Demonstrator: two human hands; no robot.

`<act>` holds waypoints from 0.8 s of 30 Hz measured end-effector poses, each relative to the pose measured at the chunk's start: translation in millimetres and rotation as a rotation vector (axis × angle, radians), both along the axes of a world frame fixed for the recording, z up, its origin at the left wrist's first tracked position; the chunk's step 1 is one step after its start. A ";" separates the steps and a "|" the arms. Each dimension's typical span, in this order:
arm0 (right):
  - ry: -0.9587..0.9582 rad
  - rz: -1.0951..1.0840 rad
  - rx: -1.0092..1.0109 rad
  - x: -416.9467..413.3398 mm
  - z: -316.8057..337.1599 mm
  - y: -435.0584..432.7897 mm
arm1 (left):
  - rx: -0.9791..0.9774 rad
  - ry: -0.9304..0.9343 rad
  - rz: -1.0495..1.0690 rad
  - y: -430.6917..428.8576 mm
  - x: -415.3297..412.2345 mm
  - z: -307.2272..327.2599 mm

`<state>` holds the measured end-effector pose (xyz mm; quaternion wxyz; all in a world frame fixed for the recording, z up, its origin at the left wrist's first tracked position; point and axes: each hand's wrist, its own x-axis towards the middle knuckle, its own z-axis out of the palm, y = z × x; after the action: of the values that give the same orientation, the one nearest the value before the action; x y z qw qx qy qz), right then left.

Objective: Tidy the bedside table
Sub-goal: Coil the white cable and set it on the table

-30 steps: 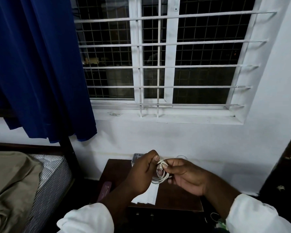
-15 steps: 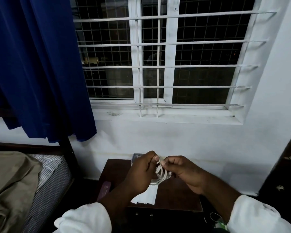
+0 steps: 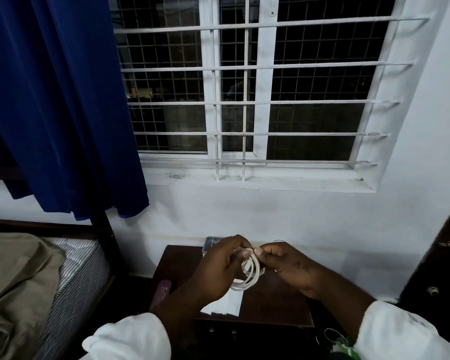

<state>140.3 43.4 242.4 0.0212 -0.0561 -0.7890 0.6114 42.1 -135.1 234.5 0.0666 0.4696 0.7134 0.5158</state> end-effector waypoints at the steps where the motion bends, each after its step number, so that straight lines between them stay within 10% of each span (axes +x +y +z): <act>1: 0.016 -0.014 0.008 -0.2 -1.2 -1.4 | 0.006 0.023 0.028 0.1 0.2 -1.3; 24: 0.053 -0.332 -0.112 8.8 -20.3 -54.1 | -0.351 0.073 0.299 10.0 3.1 3.7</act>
<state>149.2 -10.7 222.1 0.1395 -0.1705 -0.7328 0.6438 45.2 -125.1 238.2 0.0443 0.3581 0.8558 0.3707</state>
